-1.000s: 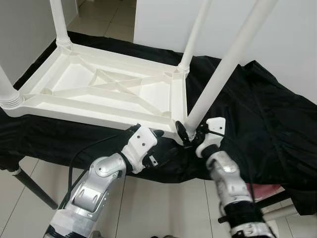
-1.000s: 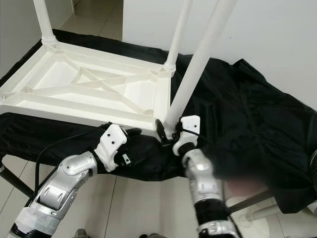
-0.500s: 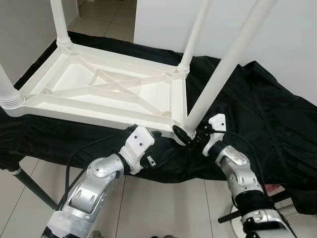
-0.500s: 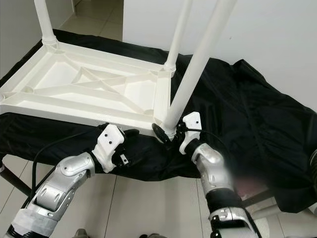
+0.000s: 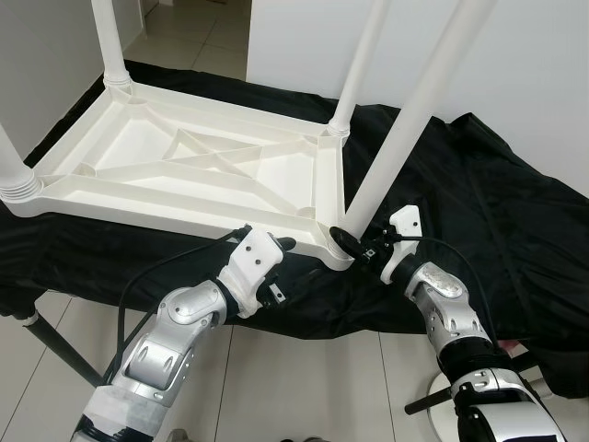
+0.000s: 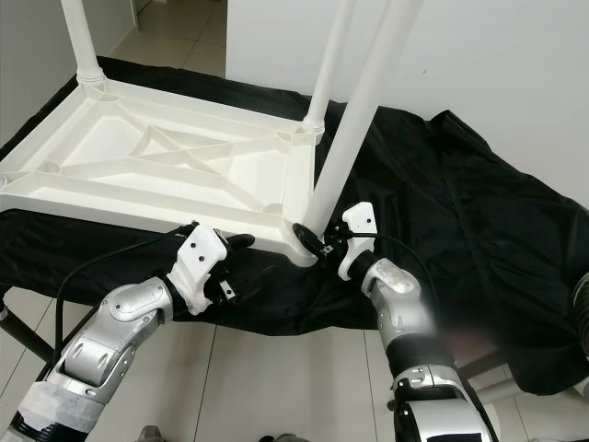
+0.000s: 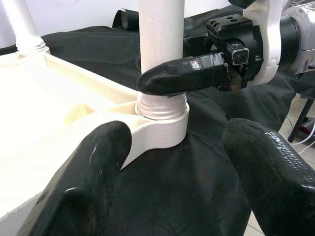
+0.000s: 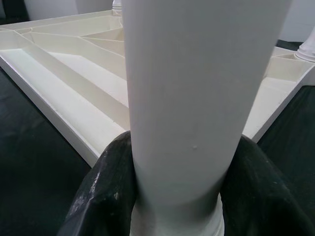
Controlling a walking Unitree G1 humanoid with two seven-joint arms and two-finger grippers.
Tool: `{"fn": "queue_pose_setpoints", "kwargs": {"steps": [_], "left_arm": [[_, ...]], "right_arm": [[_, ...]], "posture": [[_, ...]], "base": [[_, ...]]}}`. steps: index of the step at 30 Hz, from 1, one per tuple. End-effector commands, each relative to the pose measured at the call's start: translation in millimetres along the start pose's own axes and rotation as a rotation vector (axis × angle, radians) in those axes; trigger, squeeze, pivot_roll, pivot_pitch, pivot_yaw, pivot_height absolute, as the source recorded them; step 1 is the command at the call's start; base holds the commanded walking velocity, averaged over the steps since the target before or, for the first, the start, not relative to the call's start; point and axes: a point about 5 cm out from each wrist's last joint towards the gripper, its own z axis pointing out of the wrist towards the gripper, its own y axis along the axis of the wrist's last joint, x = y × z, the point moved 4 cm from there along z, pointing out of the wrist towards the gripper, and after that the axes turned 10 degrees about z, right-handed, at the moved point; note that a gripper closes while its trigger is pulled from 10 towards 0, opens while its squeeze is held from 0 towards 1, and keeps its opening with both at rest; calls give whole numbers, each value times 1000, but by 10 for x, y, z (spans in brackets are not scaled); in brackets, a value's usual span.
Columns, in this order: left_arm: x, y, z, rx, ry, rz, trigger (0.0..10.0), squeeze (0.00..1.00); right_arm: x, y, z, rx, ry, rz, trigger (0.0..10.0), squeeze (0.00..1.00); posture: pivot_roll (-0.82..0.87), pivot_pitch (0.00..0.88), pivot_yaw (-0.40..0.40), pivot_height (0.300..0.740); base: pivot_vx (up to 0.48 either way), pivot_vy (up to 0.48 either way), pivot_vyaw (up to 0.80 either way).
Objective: Building children table
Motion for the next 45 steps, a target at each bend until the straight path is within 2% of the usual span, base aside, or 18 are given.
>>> {"fn": "queue_pose_setpoints", "kwargs": {"steps": [1,7,12,14,15,20,22,23,24,26,29,30,34,37,42,43,45], "left_arm": [[-74,17,24,-9,-54,-4,10000,0],[-115,2,5,-3,-62,-16,10000,0],[-131,-3,10,-3,-61,-24,10000,0],[-131,-3,10,-3,-61,-24,10000,0],[-148,-12,16,-2,-65,-26,10000,0],[-149,-16,28,-2,-70,-29,10000,0],[-134,-13,41,-3,-73,-27,10000,0],[-134,-13,41,-3,-73,-27,10000,0],[-125,-10,47,-4,-74,-26,10000,0],[-125,-10,47,-4,-74,-26,10000,0],[-125,-9,45,-4,-76,-24,10000,0],[-125,-9,45,-4,-76,-24,10000,0],[-121,-9,40,-3,-78,-22,10000,0],[-113,-8,37,-3,-77,-22,10000,0],[-124,-12,41,-3,-80,-22,10000,0],[-127,-13,46,-4,-81,-22,10000,0],[-127,-13,46,-4,-81,-22,10000,0]], "right_arm": [[4,-107,-46,51,10,-14,10000,0],[27,-175,-85,45,-36,38,10000,0],[27,-276,-65,73,-157,44,10000,0],[27,-276,-65,73,-157,44,10000,0],[34,-279,-58,56,-225,57,10000,0],[44,-266,-61,33,-290,79,10000,0],[10,-282,-94,5,-422,117,10000,0],[10,-282,-94,5,-422,117,10000,0],[-2,-307,-133,-12,-523,140,10000,0],[-2,-307,-133,-12,-523,140,10000,0],[44,-355,-194,-39,-661,183,10000,0],[44,-355,-194,-39,-661,183,10000,0],[85,-345,-230,-65,-793,192,10000,0],[122,-326,-204,-66,-799,186,10000,0],[86,-302,-199,-68,-804,177,10000,0],[50,-269,-218,-73,-816,161,10000,188],[50,-269,-218,-73,-816,161,10000,188]], "posture": [[108,83,-146,740],[99,93,-141,740],[89,96,-143,740],[89,96,-143,740],[81,96,-137,740],[77,92,-134,740],[73,89,-132,740],[73,89,-132,740],[75,88,-129,740],[75,88,-129,740],[77,86,-123,740],[77,86,-123,740],[82,84,-123,740],[79,83,-122,740],[79,81,-123,740],[80,77,-126,740],[80,77,-126,740]], "base": [[0,0,0],[0,0,0],[0,0,0],[0,0,0],[0,0,0],[0,0,0],[0,0,0],[0,0,0],[0,0,0],[0,0,0],[0,0,0],[0,0,0],[0,0,0],[0,0,0],[0,0,0],[0,0,0],[0,0,0]]}}
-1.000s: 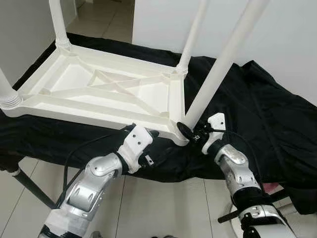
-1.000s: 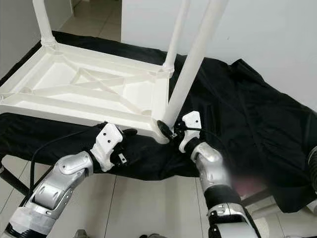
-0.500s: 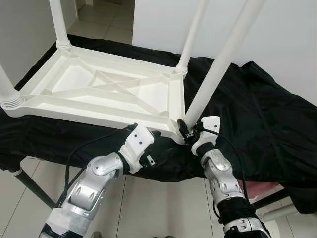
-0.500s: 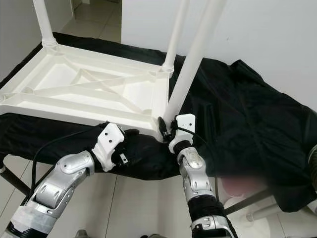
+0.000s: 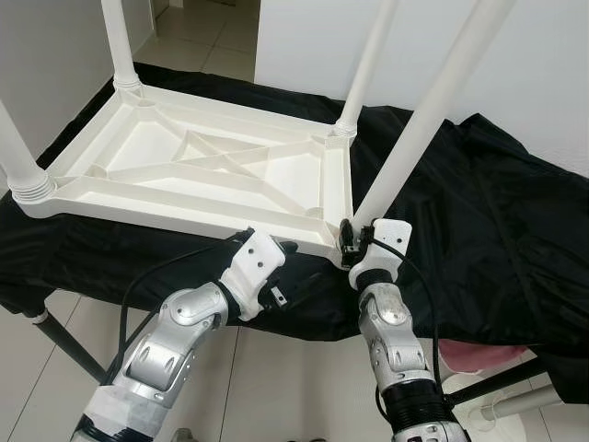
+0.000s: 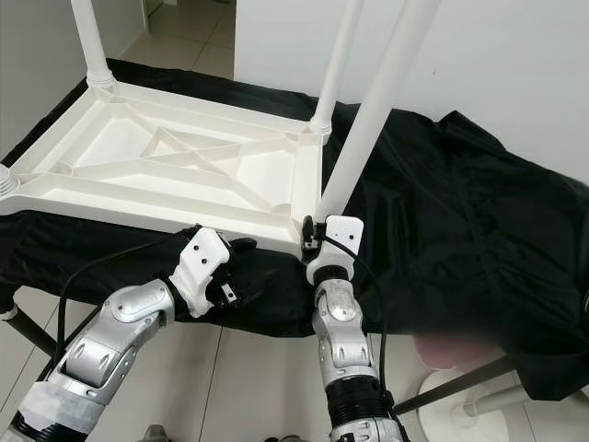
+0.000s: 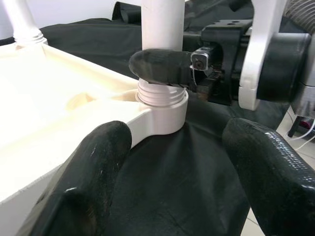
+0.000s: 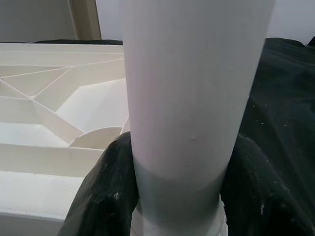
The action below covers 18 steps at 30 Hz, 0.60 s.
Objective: Building children table
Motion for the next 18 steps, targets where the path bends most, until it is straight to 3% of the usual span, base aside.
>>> {"fn": "queue_pose_setpoints", "kwargs": {"steps": [1,2,3,15,16,18], "left_arm": [[-81,10,34,-13,-59,-11,10000,0],[-81,10,34,-13,-59,-11,10000,0],[-74,10,29,-13,-56,-9,10000,0],[-81,3,39,-15,-52,-9,10000,0],[-79,-2,39,-13,-49,-6,10000,0],[-79,-2,39,-13,-49,-6,10000,0]], "right_arm": [[-266,-155,-56,71,-101,-16,10000,188],[-266,-155,-56,71,-101,-16,10000,188],[-267,-134,-63,58,-87,-20,10000,1000],[-320,-93,-63,40,-62,-25,10000,1000],[-325,-92,-65,39,-48,-33,10000,816],[-325,-92,-65,39,-48,-33,10000,816]], "posture": [[80,77,-126,740],[80,77,-126,740],[83,73,-130,740],[86,59,-140,740],[86,59,-140,740],[86,59,-140,740]], "base": [[0,0,0],[0,0,0],[0,0,0],[0,0,0],[0,0,0],[0,0,0]]}}
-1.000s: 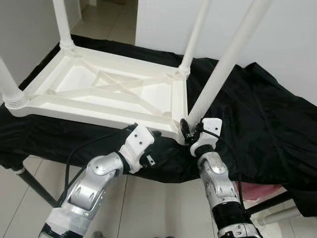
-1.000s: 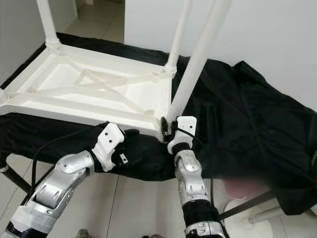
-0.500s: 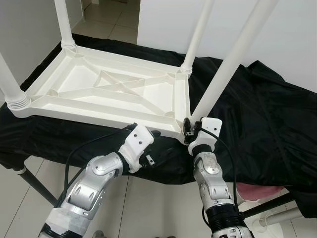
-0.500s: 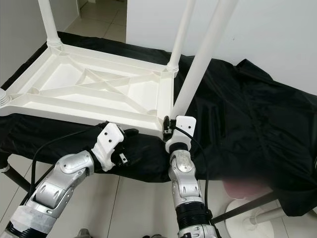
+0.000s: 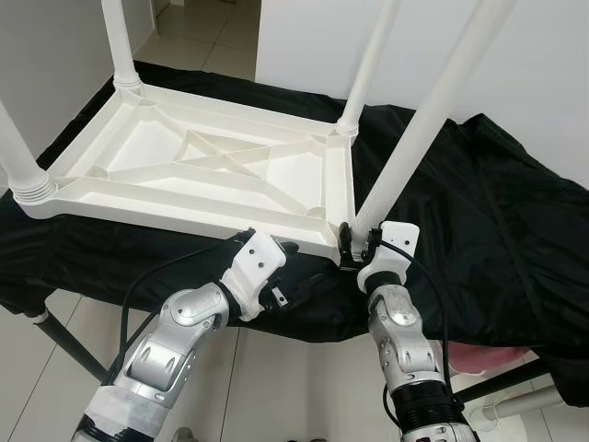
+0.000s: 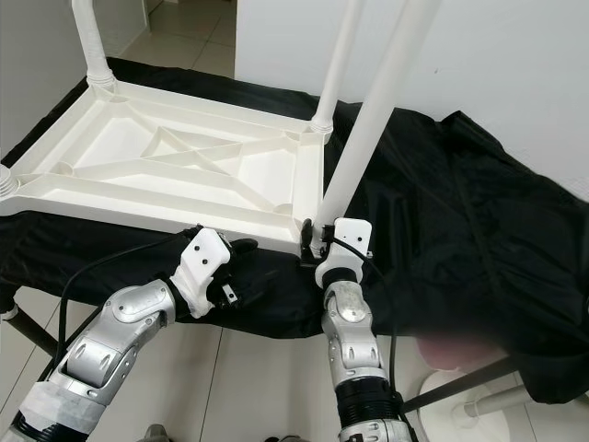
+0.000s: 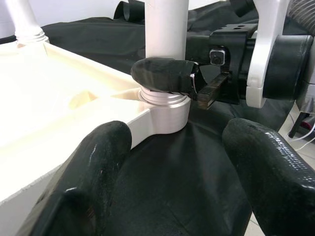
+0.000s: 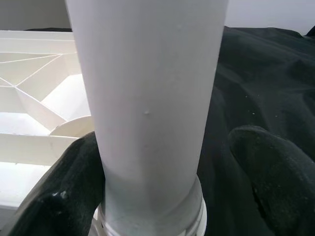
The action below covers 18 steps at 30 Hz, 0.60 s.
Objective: Building children table
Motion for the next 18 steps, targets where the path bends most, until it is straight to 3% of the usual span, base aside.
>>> {"fn": "queue_pose_setpoints", "kwargs": {"steps": [1,13,15,18], "left_arm": [[-74,-11,35,-6,-45,-2,10000,0],[-101,-31,51,-4,-33,1,10000,0],[-110,-33,43,-4,-27,0,10000,0],[-110,-34,41,-3,-25,1,10000,0]], "right_arm": [[-206,-122,-58,44,-31,-14,10000,0],[-194,-68,9,28,85,-24,10000,0],[-181,-55,29,37,168,-42,10000,0],[-172,-55,32,41,199,-49,10000,0]], "posture": [[87,55,-145,740],[93,52,-152,740],[95,54,-152,740],[95,54,-151,740]], "base": [[0,0,0],[0,0,0],[0,0,0],[0,0,0]]}}
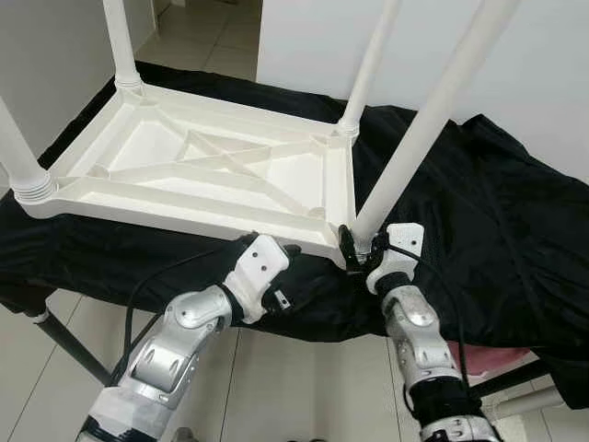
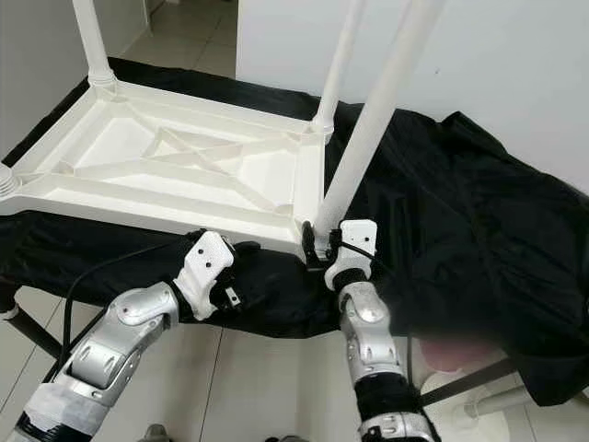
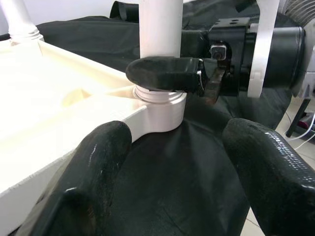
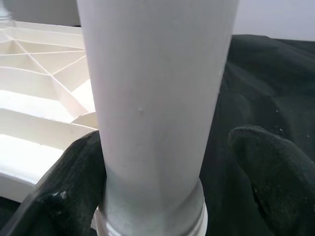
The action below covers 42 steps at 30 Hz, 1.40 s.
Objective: Building children table
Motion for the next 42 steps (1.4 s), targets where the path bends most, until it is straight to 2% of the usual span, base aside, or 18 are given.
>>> {"fn": "queue_pose_setpoints", "kwargs": {"steps": [1,8,11,14,22,23,36,37,39,40,42], "left_arm": [[-85,6,24,-5,-19,7,10000,0],[-131,20,45,-12,-24,15,10000,0],[-131,20,47,-13,-24,16,10000,0],[-119,23,54,-14,-23,24,10000,0],[-110,24,62,-11,-22,36,10000,0],[-97,23,56,-7,-21,41,10000,0],[-81,32,20,-3,-35,36,10000,0],[-82,39,14,-4,-40,31,10000,0],[-82,39,14,-4,-40,31,10000,0],[-81,45,9,-6,-42,27,10000,0],[-70,48,-1,-5,-41,23,10000,0]], "right_arm": [[-79,-64,-25,34,33,-17,10000,0],[-83,-127,12,97,177,-51,10000,0],[-75,-125,17,99,198,-57,10000,0],[-20,-142,37,126,302,-96,10000,0],[-2,-125,80,124,371,-120,10000,0],[17,-73,134,115,409,-128,10000,0],[73,5,280,116,467,-165,10000,0],[81,1,289,121,477,-168,4157,0],[81,1,289,121,477,-168,4157,0],[82,-6,293,129,483,-167,0,0],[68,-31,288,147,489,-170,0,0]], "posture": [[97,55,-152,740],[96,52,-149,740],[96,52,-149,740],[97,47,-148,740],[97,44,-147,740],[99,42,-148,740],[101,46,-148,740],[109,54,-146,740],[109,54,-146,740],[109,54,-146,740],[113,58,-148,740]], "base": [[0,0,0],[0,0,0],[0,0,0],[0,0,0],[0,0,0],[0,0,0],[0,0,0],[0,0,0],[0,0,0],[0,0,0],[0,0,0]]}}
